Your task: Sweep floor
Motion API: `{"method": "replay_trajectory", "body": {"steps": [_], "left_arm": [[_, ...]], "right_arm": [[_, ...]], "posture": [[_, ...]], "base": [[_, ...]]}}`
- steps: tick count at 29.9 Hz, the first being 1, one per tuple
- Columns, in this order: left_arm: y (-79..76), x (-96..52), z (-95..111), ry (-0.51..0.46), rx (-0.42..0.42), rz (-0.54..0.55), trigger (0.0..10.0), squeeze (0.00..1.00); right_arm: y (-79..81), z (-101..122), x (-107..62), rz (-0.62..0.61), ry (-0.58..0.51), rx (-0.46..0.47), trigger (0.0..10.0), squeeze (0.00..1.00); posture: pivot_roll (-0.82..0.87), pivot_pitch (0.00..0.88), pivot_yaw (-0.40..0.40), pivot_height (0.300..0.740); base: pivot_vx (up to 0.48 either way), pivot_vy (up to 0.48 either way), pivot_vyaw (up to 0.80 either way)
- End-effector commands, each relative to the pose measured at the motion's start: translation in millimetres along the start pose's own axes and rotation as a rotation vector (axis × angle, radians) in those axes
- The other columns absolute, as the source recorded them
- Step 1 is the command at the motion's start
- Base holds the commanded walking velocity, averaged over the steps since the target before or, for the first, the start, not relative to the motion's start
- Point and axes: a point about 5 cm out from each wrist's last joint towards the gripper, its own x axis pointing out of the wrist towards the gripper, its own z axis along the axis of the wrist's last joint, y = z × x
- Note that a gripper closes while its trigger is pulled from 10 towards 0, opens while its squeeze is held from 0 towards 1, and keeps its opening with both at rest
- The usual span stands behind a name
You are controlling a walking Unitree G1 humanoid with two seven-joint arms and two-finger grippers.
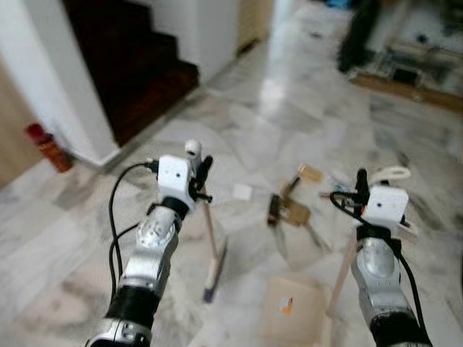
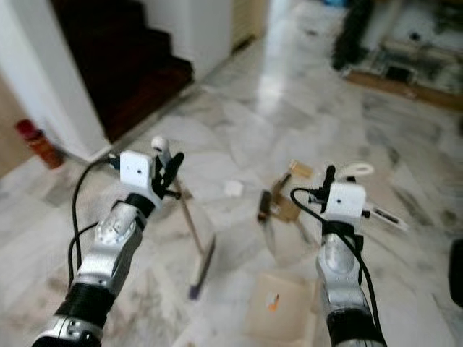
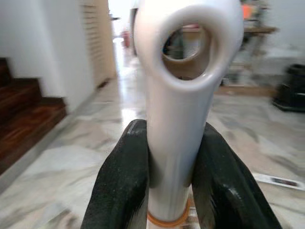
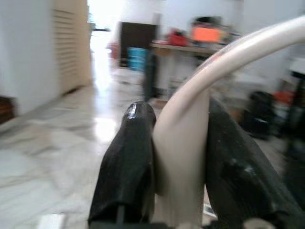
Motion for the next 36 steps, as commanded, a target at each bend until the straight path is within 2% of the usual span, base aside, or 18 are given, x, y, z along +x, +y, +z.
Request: {"method": "replay_trajectory", "body": {"steps": [1,14,31,36], "left_arm": [[0.5,2.2,7,-0.038,-0.006,-0.003,10.0,0.0],[-0.1,2.9,8,-0.041,-0.01,-0.004,10.0,0.0],[-0.7,7.2,9,-0.046,-0.021,0.005,10.0,0.0],[12.4,8.2,5,-0.011,0.027,0.076,10.0,0.0]], "right_arm": [[1.7,8,3.9,0.003,-0.034,0.007,10.0,0.0],[2.3,9,4.0,0.005,-0.044,0.01,10.0,0.0],[13.9,16,2.4,0.056,-0.071,0.068,10.0,0.0],[21.1,19,2.3,0.077,-0.073,0.133,10.0,0.0]], "posture": [[0.07,0.071,0.012,0.74],[0.07,0.076,0.012,0.74],[0.06,0.058,0.016,0.74],[0.06,0.043,0.025,0.74]], "base": [[0.0,0.0,-0.8],[0.0,0.0,-0.8],[0.0,0.0,0.0],[0.0,0.0,0.0]]}}
